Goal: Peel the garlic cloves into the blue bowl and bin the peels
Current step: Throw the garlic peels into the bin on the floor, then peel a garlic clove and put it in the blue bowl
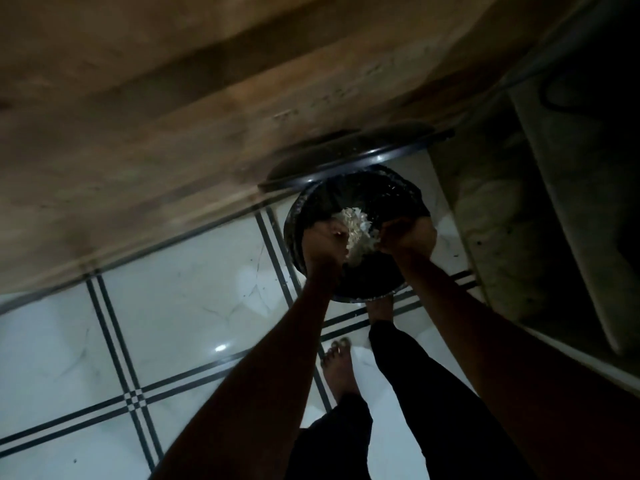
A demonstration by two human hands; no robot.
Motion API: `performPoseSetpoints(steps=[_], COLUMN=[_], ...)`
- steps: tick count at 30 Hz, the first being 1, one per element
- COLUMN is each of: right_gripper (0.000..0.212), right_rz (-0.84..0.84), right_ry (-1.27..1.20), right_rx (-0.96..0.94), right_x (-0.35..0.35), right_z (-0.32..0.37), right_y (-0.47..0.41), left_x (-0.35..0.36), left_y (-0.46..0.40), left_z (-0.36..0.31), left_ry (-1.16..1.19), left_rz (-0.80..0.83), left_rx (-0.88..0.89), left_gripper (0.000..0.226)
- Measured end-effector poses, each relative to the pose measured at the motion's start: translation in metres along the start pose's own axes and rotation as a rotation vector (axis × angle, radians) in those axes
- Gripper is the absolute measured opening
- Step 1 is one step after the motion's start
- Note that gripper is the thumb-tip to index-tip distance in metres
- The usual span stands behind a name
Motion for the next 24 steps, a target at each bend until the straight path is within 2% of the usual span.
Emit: performPoseSetpoints(steps=[2,3,5,6,7,10,11,13,15,16,18,20,22,24], right_gripper=[0.046,0.046,0.042,0.039,0.036,0.030,0.031,0.048,0.063,0.054,0.015,0.020,0.014,0.011], right_rz=[-0.135,-0.165,-0.174,-0.164,-0.157,-0.099,-0.082,-0.058,-0.016,0.008,0.044,0.087,0.122,0.071], right_ry=[0.115,0.139,0.174,0.195,0.206,0.191,0.170,0.090,-0.022,-0.107,-0.286,-0.429,-0.518,-0.537], right_rx=[-0.055,-0.084,-0.146,-0.174,-0.185,-0.162,-0.150,-0.134,-0.111,-0.078,-0.037,-0.052,-0.109,-0.204], right_x=[-0.002,-0.003,-0.006,-0.005,-0.009,-0.027,-0.038,-0.058,-0.092,-0.114,-0.162,-0.212,-0.267,-0.324], right_z=[0.007,0.010,0.010,0.009,0.009,0.015,0.018,0.018,0.025,0.034,0.049,0.059,0.068,0.073], right_y=[0.000,-0.001,-0.003,-0.003,-0.002,0.011,0.020,0.034,0.058,0.076,0.115,0.154,0.197,0.239], left_x=[0.003,0.001,-0.002,-0.007,-0.011,-0.015,-0.017,-0.036,-0.063,-0.078,-0.112,-0.145,-0.176,-0.204], left_y=[-0.005,-0.004,-0.006,-0.005,-0.003,0.009,0.012,0.030,0.056,0.070,0.103,0.141,0.182,0.226], left_z=[-0.001,-0.005,-0.017,-0.026,-0.034,-0.029,-0.029,-0.061,-0.100,-0.119,-0.159,-0.203,-0.249,-0.293], left_ry=[-0.239,-0.303,-0.344,-0.368,-0.423,-0.375,-0.402,-0.398,-0.303,-0.225,-0.049,0.095,0.199,0.288], left_rz=[-0.025,-0.028,0.006,0.046,0.065,0.088,0.060,0.167,0.272,0.269,0.225,0.221,0.254,0.306], left_rx=[0.148,0.167,0.156,0.129,0.182,0.279,0.292,0.294,0.222,0.208,0.175,0.206,0.230,0.264], left_gripper=[0.039,0.035,0.018,0.016,0.022,0.043,0.047,0.046,0.046,0.043,0.033,0.028,0.027,0.028])
Point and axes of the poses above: each hand's wrist, its own y-axis away from the middle knuckle, its own x-axis out of the palm, z = x × y, the point moved 3 cm from there along -y, towards the middle knuckle, and after that the axes turned 12 degrees about -z, right-handed, at the moved point
